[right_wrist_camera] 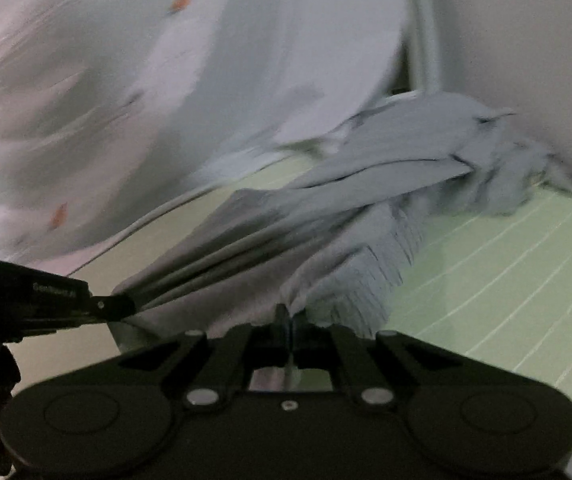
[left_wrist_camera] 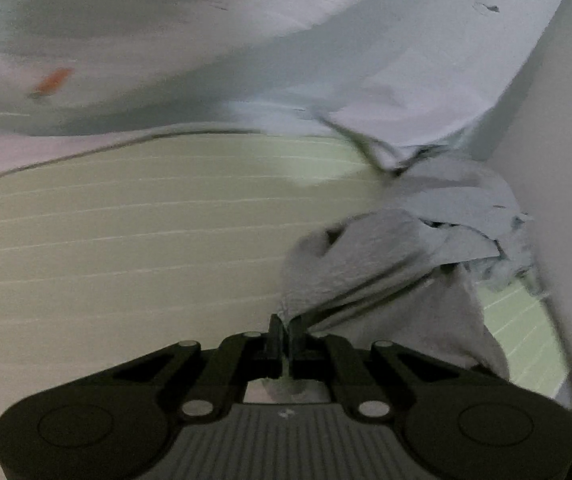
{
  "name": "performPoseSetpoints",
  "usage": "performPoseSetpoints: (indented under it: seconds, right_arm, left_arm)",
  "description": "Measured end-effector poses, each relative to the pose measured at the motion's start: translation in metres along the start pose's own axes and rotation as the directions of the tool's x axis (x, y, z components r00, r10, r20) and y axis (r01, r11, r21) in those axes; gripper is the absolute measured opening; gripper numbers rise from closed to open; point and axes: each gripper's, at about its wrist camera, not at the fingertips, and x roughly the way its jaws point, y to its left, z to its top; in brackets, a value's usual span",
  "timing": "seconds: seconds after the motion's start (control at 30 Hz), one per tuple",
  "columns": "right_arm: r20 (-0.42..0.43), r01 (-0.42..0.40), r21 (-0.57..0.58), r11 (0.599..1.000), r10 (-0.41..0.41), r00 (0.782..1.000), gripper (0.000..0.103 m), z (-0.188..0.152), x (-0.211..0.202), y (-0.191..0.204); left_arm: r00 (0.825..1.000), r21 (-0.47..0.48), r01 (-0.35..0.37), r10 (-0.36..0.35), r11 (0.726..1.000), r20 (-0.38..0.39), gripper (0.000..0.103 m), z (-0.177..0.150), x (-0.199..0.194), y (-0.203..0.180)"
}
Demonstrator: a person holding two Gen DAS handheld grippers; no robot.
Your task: Fold clothes
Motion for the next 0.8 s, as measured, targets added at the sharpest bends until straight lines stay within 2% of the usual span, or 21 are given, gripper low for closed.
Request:
performPoseSetpoints:
  seconds: [0.07,0.17,0.23,0.27,0.33,0.4,0.47,0.5,0.53,0.57,0.6,0.63,0.67,0.7,0.73,0.8]
  right_arm:
    - [-0.015,-0.037,-0.023,0.999,0.037,0.999,0.002,-0.016,-0.006,0.024]
    - [-0.071,-0.115,-0.007,0.993,0.114,0.991,0.002,-0.039,-0.004,0.057]
    - [-0.123,-0.140,-0.011,0.990,0.138,0.983,0.002,-0.058,0.003,0.080]
    - [-0.147,-0.129,-0.051,0.990,0.121,0.982,0.002,-0.069,0.006,0.096]
    - [-0.173,-0.111,-0.083,0.990,0.095,0.980,0.002,-0.081,0.013,0.113]
    - [-0.193,-0.090,-0.047,0.995,0.080,0.978,0.006,-0.088,0.019,0.119]
    - [-0.199,-0.038,-0.005,0.999,0.036,0.979,0.017,-0.092,0.019,0.114]
    - [-0.200,-0.006,0.012,1.000,0.008,0.980,0.023,-0.093,0.023,0.114]
    - [-0.203,0.022,0.036,0.999,-0.015,0.979,0.027,-0.093,0.024,0.112]
    - [-0.206,0.052,0.069,0.996,-0.037,0.978,0.036,-0.093,0.027,0.108]
    - [-0.210,0.082,0.106,0.991,-0.058,0.976,0.046,-0.092,0.030,0.104]
    - [-0.213,0.104,0.137,0.985,-0.074,0.974,0.049,-0.091,0.036,0.100]
    - [-0.214,0.125,0.168,0.978,-0.088,0.973,0.056,-0.090,0.043,0.096]
    - [-0.218,0.144,0.191,0.971,-0.101,0.971,0.064,-0.089,0.048,0.094]
    - [-0.225,0.166,0.210,0.964,-0.118,0.967,0.067,-0.089,0.053,0.091]
    - [-0.257,0.214,0.245,0.946,-0.150,0.955,0.071,-0.088,0.067,0.089]
  left_arm:
    - [0.995,0.002,-0.097,0.097,0.995,0.013,0.003,-0.014,-0.020,0.034]
    - [0.985,-0.140,-0.172,0.167,0.975,-0.043,0.003,-0.036,-0.042,0.110]
    - [0.961,-0.198,-0.274,0.262,0.941,-0.085,0.003,-0.051,-0.053,0.159]
    - [0.947,-0.211,-0.321,0.306,0.923,-0.101,0.003,-0.060,-0.060,0.180]
    - [0.931,-0.279,-0.364,0.334,0.889,-0.151,0.003,-0.075,-0.073,0.218]
    - [0.923,-0.346,-0.384,0.344,0.856,-0.174,0.004,-0.084,-0.087,0.247]
    - [0.920,-0.372,-0.391,0.359,0.842,-0.157,0.008,-0.088,-0.103,0.265]
    - [0.919,-0.377,-0.395,0.368,0.838,-0.144,0.010,-0.088,-0.110,0.272]
    - [0.921,-0.378,-0.388,0.367,0.840,-0.129,0.018,-0.085,-0.112,0.276]
    - [0.925,-0.378,-0.379,0.363,0.845,-0.115,0.024,-0.082,-0.113,0.278]
    - [0.927,-0.371,-0.371,0.360,0.851,-0.101,0.035,-0.080,-0.116,0.279]
    - [0.930,-0.361,-0.364,0.357,0.859,-0.089,0.043,-0.078,-0.119,0.279]
    - [0.933,-0.342,-0.357,0.350,0.869,-0.084,0.049,-0.078,-0.115,0.282]
    - [0.936,-0.322,-0.350,0.343,0.880,-0.081,0.059,-0.079,-0.109,0.285]
    - [0.939,-0.299,-0.342,0.334,0.891,-0.081,0.065,-0.079,-0.104,0.285]
    - [0.947,-0.265,-0.321,0.310,0.909,-0.084,0.068,-0.072,-0.092,0.284]
